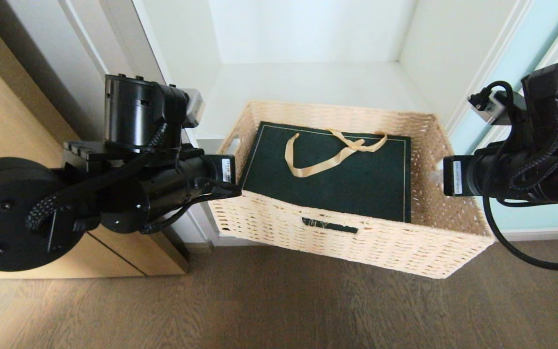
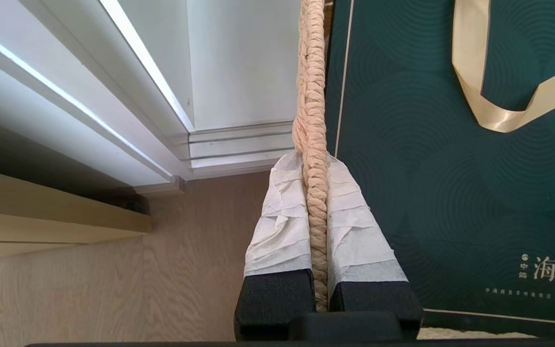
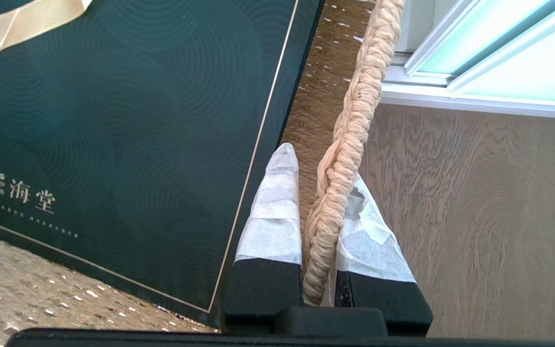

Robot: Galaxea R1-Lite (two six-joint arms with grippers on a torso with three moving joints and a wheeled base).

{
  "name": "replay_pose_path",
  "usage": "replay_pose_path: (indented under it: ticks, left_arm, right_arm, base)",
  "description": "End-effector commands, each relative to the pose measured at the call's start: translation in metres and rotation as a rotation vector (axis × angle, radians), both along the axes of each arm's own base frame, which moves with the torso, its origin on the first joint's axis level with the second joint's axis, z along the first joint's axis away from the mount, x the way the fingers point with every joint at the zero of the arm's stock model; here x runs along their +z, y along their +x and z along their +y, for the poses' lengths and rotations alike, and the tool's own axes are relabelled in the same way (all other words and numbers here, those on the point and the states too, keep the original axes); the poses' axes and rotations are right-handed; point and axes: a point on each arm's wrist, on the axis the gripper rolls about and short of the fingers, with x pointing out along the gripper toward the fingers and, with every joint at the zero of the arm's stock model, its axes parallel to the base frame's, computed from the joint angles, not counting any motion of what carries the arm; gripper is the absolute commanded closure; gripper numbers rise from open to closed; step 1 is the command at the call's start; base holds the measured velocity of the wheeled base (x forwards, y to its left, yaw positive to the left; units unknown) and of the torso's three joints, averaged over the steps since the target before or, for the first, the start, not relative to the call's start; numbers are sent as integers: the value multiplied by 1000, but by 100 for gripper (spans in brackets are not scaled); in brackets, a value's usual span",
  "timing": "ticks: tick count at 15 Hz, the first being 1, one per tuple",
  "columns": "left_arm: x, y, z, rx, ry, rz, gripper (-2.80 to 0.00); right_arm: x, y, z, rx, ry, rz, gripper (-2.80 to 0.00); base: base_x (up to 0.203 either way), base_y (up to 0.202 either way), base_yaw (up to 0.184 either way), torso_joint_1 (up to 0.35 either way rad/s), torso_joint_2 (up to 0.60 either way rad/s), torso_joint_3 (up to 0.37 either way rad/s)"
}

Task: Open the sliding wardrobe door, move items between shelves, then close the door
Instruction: Place the basket on the lower shelf

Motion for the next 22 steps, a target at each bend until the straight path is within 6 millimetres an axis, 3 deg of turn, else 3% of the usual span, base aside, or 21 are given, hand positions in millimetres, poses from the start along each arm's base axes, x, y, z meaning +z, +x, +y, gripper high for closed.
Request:
replay_pose_path:
  ticks: [1,15,22]
  left_arm:
    - [0,1,-1,5,-2,-1,0]
    - [-6,-3,4,22,6,4,0]
    - [-9,-5,4,16,11,12,0]
  right_arm:
    - [0,-2,-1,0,1,0,0]
    - [-5,0,9,19,-12,15,0]
    - [-8,-6,7,16,-23,19,0]
  base:
    - [0,0,0,0,0,0]
    - [0,0,0,0,0,0]
    - [0,0,0,2,3,-161]
